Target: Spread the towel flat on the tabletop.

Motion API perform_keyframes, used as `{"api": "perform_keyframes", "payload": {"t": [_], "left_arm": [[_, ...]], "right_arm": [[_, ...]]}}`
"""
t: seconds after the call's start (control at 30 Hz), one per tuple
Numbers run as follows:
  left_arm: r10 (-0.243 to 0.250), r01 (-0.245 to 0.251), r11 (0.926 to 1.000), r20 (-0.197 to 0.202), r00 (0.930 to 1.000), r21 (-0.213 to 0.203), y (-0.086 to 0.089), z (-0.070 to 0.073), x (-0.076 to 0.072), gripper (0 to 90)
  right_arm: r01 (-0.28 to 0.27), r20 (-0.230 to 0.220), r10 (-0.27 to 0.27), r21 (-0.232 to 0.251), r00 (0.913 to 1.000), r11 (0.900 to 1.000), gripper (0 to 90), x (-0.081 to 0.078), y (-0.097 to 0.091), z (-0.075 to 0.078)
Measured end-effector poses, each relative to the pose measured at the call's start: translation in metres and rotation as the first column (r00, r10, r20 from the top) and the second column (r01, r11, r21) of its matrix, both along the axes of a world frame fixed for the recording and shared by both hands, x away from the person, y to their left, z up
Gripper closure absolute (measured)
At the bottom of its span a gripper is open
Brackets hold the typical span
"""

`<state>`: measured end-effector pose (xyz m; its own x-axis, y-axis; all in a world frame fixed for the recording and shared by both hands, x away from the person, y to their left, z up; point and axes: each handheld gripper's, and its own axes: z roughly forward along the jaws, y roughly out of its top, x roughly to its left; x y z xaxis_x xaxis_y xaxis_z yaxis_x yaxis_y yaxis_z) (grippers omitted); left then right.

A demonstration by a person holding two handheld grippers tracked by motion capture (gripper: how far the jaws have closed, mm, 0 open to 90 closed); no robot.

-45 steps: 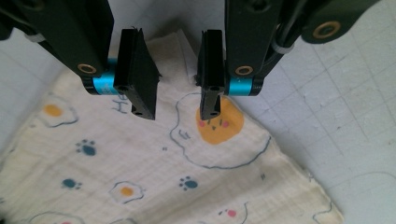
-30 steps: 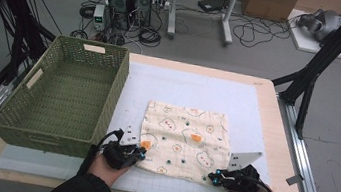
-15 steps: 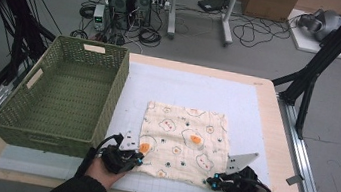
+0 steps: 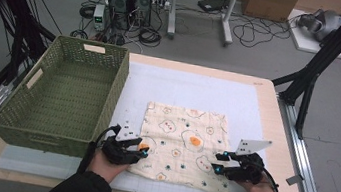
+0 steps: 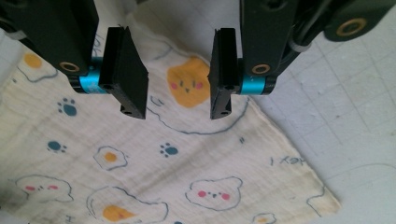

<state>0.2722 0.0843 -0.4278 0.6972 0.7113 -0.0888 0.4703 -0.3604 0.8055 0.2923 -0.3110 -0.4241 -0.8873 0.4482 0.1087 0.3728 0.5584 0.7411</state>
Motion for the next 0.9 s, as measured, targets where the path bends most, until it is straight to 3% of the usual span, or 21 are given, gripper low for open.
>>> {"api": "perform_keyframes", "payload": {"t": [0.17,0.2,0.4,0.6,0.9], "left_arm": [[0.032,-0.031,0.9980,0.003,0.9995,-0.056,-0.003,0.002,0.012,53.9],[0.033,-0.032,0.9984,0.008,0.9994,-0.047,-0.005,0.002,0.014,53.8],[0.020,-0.021,0.9945,-0.010,0.9998,-0.103,-0.021,0.009,0.031,52.7],[0.015,-0.015,0.9959,-0.008,0.9999,-0.089,-0.034,0.011,0.044,52.4],[0.035,-0.035,0.9966,-0.004,0.9994,-0.075,-0.037,0.019,0.059,52.7]], "right_arm": [[0.051,0.019,-0.051,0.007,0.9985,0.9987,48.4,0.018,0.002,0.003],[0.053,0.017,-0.053,0.017,0.9984,0.9984,48.1,0.022,0.003,0.004],[0.082,0.033,-0.083,0.028,0.9960,0.9962,45.5,0.039,0.003,0.006],[0.097,0.038,-0.099,0.043,0.9944,0.9943,44.9,0.046,0.000,0.009],[0.099,0.035,-0.100,0.027,0.9944,0.9948,44.4,0.053,0.000,0.008]]}}
